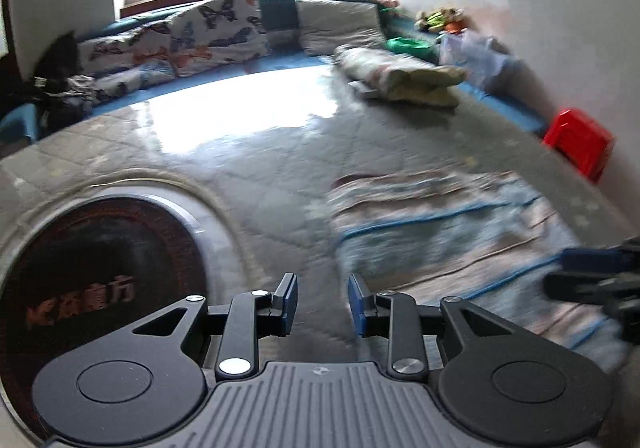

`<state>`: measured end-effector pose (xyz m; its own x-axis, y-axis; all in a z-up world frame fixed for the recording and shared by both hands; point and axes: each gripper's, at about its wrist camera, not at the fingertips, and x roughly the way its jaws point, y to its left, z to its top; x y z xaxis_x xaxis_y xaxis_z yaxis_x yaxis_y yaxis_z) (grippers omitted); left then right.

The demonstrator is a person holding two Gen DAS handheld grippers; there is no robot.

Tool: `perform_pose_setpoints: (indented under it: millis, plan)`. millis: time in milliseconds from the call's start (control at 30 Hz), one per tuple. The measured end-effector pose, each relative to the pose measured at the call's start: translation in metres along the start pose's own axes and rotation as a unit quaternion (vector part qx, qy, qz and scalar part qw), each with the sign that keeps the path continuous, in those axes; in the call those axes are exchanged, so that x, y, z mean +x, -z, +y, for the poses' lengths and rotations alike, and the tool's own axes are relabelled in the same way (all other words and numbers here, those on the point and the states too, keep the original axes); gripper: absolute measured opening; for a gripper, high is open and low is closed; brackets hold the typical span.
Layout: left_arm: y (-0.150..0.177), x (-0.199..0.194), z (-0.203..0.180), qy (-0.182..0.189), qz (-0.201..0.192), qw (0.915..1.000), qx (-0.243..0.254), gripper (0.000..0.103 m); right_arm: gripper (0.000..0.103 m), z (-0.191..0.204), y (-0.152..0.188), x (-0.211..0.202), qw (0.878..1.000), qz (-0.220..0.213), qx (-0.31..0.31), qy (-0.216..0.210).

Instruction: Fold clothes

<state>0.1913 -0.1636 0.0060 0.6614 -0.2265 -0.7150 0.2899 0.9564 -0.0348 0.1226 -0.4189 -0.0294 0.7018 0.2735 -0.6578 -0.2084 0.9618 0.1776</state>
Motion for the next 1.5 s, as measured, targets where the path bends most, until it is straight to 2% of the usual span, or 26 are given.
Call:
perform_pose_setpoints:
  millis: [100,233,467,533,633,733,867,1000,1133,1233,1367,1500]
  plan:
    - [0.003,-0.006,0.007,0.007,0.007,0.9998,-0.016,0.028,0.04,0.004,0.004,-0.009,1.0,-0.003,-0.003,-0.006]
    - [0.009,-0.022,-0.002,0.023,-0.013,0.9996,0.006,0.03,0.047,0.017,0.017,-0.018,1.0,0.003,-0.03,-0.009]
    - [0.026,-0.035,-0.013,0.023,-0.015,0.9993,0.026,0.03,0.048,0.047,0.051,-0.037,0.994,0.014,-0.109,0.02]
    - [0.029,-0.039,-0.014,0.021,-0.013,0.9993,0.027,0.035,0.048,0.053,0.06,-0.044,0.991,0.017,-0.13,0.035]
    - [0.036,-0.047,-0.018,0.028,-0.01,0.9991,0.029,0.036,0.048,0.06,0.065,-0.055,0.988,0.003,-0.145,0.054]
    - [0.041,-0.054,-0.025,0.034,-0.01,0.9989,0.031,0.042,0.048,0.062,0.06,-0.056,0.988,-0.017,-0.136,0.067]
    - [0.051,-0.059,-0.034,0.046,-0.008,0.9978,0.047,0.042,0.048,0.061,0.056,-0.045,0.988,-0.015,-0.127,0.087]
    - [0.062,-0.062,-0.039,0.053,-0.008,0.9963,0.068,0.042,0.048,0.052,0.065,-0.047,0.989,-0.008,-0.112,0.094]
    - [0.07,-0.06,-0.044,0.053,-0.009,0.995,0.084,0.042,0.048,0.047,0.062,-0.058,0.99,-0.026,-0.096,0.095]
    - [0.073,-0.06,-0.045,0.051,-0.013,0.9944,0.091,0.042,0.048,0.043,0.062,-0.054,0.99,-0.02,-0.091,0.111]
    - [0.075,-0.059,-0.042,0.053,-0.014,0.9943,0.092,0.043,0.048,0.023,0.062,-0.055,0.992,-0.008,-0.034,0.118]
    - [0.076,-0.059,-0.043,0.052,-0.014,0.9942,0.093,0.043,0.047,0.016,0.052,-0.06,0.992,-0.039,-0.017,0.123]
